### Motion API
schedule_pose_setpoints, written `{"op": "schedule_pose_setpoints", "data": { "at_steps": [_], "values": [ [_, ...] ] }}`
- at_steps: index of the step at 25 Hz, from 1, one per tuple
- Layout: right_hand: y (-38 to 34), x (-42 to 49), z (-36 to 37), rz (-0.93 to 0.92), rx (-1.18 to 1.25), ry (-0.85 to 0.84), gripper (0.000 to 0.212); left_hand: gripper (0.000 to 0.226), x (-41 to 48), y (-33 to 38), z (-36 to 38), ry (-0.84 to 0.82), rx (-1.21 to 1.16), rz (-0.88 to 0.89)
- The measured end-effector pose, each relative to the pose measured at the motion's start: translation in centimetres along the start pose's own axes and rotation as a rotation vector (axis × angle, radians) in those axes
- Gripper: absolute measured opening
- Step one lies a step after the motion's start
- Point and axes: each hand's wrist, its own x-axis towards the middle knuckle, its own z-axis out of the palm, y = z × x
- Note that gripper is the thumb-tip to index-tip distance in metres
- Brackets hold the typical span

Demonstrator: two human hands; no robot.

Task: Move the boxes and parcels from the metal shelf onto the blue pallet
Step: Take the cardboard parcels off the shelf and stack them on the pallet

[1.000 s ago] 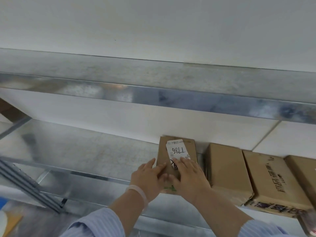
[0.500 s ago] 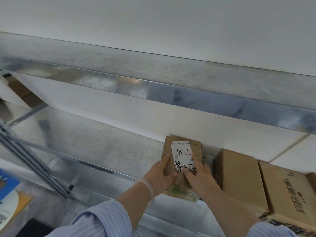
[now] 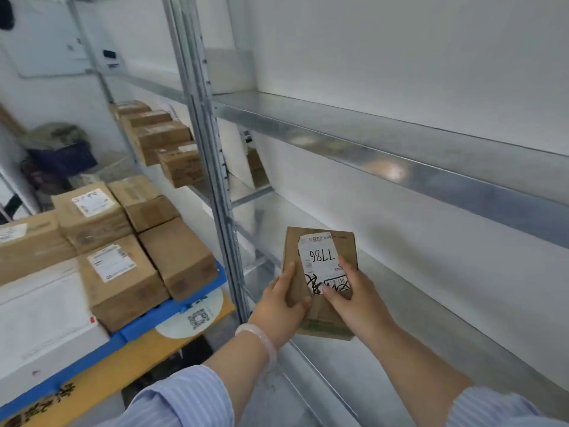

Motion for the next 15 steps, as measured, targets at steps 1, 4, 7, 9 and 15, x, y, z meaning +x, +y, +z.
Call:
{"op": "schedule_pose_setpoints", "data": {
  "at_steps": [1,4,7,9,15],
  "values": [
    [-2.1,0.8,2.3,-0.039,0.006,-0.051,0.072,0.074,-0.2,-1.1,-2.8,0.062,-0.004,-0.026],
    [-8.3,2.8,9.3,-0.137,0.031,-0.197,0.074,0.073,-1.0,-4.7,-10.7,0.204,-0.064,-0.078],
    [-14.4,4.3,16.0,-0.213,0.056,-0.302,0.076,0.073,-1.9,-7.9,-18.4,0.348,-0.11,-0.131],
    [-18.0,5.2,20.2,-0.258,0.073,-0.369,0.076,0.072,-2.2,-10.0,-23.0,0.449,-0.141,-0.171],
    [-22.9,6.5,29.1,-0.268,0.066,-0.522,0.07,0.073,-2.3,-15.2,-30.5,0.52,-0.123,-0.247]
  ]
}}
